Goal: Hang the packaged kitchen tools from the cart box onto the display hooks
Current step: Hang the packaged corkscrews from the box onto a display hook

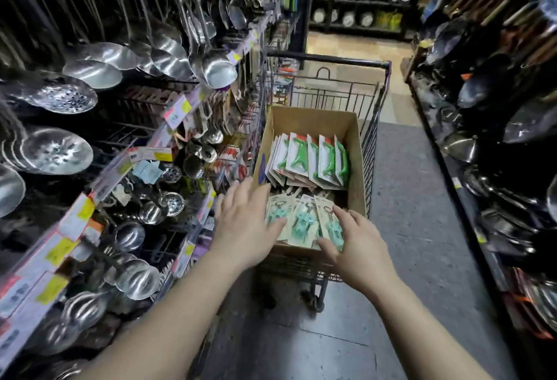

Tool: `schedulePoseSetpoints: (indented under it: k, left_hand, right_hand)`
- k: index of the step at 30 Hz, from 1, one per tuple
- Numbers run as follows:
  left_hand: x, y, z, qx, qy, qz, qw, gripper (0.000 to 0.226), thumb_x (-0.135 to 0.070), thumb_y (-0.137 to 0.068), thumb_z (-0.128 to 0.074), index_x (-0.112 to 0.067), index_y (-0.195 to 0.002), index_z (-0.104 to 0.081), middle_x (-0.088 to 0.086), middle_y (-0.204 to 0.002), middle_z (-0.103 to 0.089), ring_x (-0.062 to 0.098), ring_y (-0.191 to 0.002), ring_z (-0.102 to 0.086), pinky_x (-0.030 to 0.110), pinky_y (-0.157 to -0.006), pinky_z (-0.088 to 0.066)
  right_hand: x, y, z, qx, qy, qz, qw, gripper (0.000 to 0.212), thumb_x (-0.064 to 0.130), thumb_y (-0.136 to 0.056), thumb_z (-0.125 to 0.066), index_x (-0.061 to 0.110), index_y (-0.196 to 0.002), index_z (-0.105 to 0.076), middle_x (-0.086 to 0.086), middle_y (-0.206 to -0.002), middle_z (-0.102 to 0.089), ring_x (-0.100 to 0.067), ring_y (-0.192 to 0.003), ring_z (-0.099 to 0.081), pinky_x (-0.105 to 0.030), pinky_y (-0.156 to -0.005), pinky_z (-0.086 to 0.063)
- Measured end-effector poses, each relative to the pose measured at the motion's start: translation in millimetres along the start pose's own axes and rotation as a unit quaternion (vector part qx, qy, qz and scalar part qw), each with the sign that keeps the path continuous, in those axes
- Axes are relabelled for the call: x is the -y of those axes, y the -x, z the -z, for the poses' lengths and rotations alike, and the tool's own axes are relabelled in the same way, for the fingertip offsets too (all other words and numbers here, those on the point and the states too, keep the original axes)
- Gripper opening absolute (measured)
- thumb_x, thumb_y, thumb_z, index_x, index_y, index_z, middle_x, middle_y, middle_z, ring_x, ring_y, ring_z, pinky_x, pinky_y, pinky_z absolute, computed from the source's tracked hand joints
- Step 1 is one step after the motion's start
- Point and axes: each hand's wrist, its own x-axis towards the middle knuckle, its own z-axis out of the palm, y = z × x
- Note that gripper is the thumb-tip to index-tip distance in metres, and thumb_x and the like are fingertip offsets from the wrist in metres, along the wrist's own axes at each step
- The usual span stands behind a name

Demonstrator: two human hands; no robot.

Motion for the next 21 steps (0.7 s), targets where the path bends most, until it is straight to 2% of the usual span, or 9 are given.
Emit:
schedulePoseSetpoints:
  k: [6, 9, 15, 21]
  left_hand:
    - [-9.7, -86.0, -9.1, 0.001, 0.016, -0.013, 1.000, 0.070, -0.053, -0.097, -0.052, -0.026, -0.156, -0.025, 0.005, -0.167, -0.014, 0.027, -0.155, -0.006, 0.047, -0.126, -0.006]
    - [-11.7, -113.0, -24.6, 0.011, 0.000, -0.003, 1.000, 0.071, -0.055, -0.096, -0.051, -0.027, -0.156, -0.025, 0.005, -0.167, -0.016, 0.027, -0.154, -0.009, 0.048, -0.126, -0.009]
    - [-14.6, -129.4, -55.6, 0.051, -0.008, 0.034, 0.998, 0.070, -0.054, -0.097, -0.049, -0.029, -0.157, -0.022, 0.002, -0.167, -0.012, 0.024, -0.155, -0.006, 0.042, -0.126, -0.004]
    - [-11.0, -139.9, -83.9, 0.077, 0.001, 0.100, 0.992, 0.072, -0.059, -0.095, -0.049, -0.029, -0.157, -0.026, 0.002, -0.167, -0.017, 0.024, -0.155, -0.008, 0.043, -0.126, -0.006]
  right_hand:
    - [-27.4, -25.2, -16.0, 0.019, 0.004, -0.037, 0.999, 0.069, 0.053, -0.092, -0.053, 0.033, -0.153, -0.027, 0.002, -0.155, -0.035, -0.019, -0.141, -0.031, -0.036, -0.113, -0.033]
    - [-36.9, -60.5, -20.9, 0.047, 0.015, -0.037, 0.998, 0.071, 0.053, -0.094, -0.052, 0.032, -0.155, -0.023, 0.000, -0.157, -0.032, -0.020, -0.143, -0.029, -0.033, -0.114, -0.028]
    - [-57.5, -168.4, -23.0, 0.090, 0.027, -0.022, 0.995, 0.068, 0.050, -0.095, -0.055, 0.028, -0.153, -0.027, -0.005, -0.155, -0.035, -0.026, -0.141, -0.034, -0.035, -0.112, -0.032]
    - [-73.1, -252.4, -35.1, 0.134, 0.035, -0.012, 0.990, 0.070, 0.048, -0.095, -0.056, 0.024, -0.154, -0.026, -0.009, -0.151, -0.040, -0.030, -0.138, -0.037, -0.041, -0.110, -0.038]
